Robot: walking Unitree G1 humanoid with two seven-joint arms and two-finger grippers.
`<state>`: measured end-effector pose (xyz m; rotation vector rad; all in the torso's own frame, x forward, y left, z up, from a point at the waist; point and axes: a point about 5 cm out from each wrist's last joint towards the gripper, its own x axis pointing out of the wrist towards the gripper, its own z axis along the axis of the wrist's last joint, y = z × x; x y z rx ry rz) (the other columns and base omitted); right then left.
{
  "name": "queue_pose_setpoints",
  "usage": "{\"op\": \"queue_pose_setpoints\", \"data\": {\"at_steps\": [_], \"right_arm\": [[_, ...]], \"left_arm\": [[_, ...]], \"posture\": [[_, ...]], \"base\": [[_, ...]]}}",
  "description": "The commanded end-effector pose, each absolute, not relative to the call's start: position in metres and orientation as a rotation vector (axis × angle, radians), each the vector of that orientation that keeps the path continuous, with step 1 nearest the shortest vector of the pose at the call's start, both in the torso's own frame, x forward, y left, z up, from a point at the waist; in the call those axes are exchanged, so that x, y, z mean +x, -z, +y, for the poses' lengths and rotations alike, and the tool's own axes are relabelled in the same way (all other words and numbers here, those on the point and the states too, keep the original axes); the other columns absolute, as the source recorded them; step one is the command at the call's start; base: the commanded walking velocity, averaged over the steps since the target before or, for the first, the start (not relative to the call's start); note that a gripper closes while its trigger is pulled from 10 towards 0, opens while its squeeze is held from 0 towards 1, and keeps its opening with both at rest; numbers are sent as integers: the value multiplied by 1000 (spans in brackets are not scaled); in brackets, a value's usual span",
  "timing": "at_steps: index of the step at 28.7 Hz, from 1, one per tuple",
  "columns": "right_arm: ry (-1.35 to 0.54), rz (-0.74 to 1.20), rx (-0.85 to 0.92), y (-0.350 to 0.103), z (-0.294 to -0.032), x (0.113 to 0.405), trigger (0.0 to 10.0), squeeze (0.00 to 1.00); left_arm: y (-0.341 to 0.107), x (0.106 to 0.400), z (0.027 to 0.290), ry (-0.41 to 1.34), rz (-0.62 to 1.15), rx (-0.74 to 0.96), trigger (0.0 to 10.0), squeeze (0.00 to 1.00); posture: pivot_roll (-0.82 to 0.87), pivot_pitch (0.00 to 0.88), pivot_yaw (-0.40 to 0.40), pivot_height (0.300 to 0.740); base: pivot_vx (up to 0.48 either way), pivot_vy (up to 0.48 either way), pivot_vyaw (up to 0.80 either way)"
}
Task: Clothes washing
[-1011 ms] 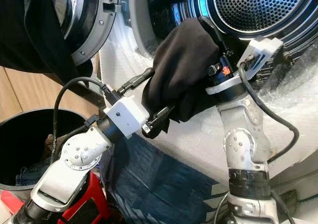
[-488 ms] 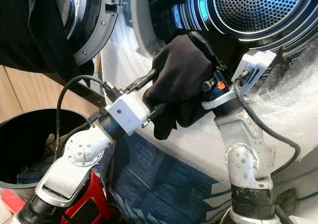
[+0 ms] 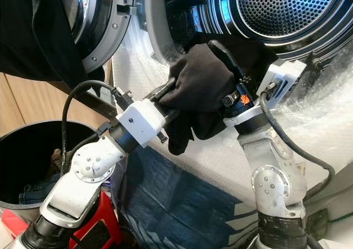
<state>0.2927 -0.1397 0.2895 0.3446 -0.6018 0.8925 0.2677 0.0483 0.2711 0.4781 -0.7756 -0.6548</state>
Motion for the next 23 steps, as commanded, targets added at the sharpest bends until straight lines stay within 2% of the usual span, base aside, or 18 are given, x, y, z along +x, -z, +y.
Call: {"op": "queue_pose_setpoints", "data": {"at_steps": [1, 16, 18, 19, 20, 23], "right_arm": [[-899, -608, 307, -293, -142, 287, 10000, 0], [-906, -532, 205, -282, -153, 265, 10000, 0], [-815, -429, 113, -264, -171, 268, 10000, 0], [-805, -409, 96, -260, -174, 268, 10000, 0], [-811, -324, -22, -245, -183, 264, 10000, 0], [-781, -232, -124, -231, -201, 261, 10000, 0]], "left_arm": [[-277, 263, 44, 683, -806, 467, 0, 0], [-278, 262, 53, 653, -804, 458, 0, 0], [-278, 261, 53, 659, -807, 437, 0, 0], [-278, 261, 53, 658, -806, 439, 0, 0], [-278, 261, 53, 656, -806, 439, 0, 0], [-278, 261, 53, 653, -805, 435, 0, 0]], "posture": [[152, 44, -157, 740], [148, 0, -154, 740], [153, 0, -161, 740], [153, 0, -161, 740], [154, 0, -163, 740], [146, 0, -162, 740]], "base": [[0, 0, 0], [0, 0, 0], [0, 0, 0], [0, 0, 0], [0, 0, 0], [0, 0, 0]]}}
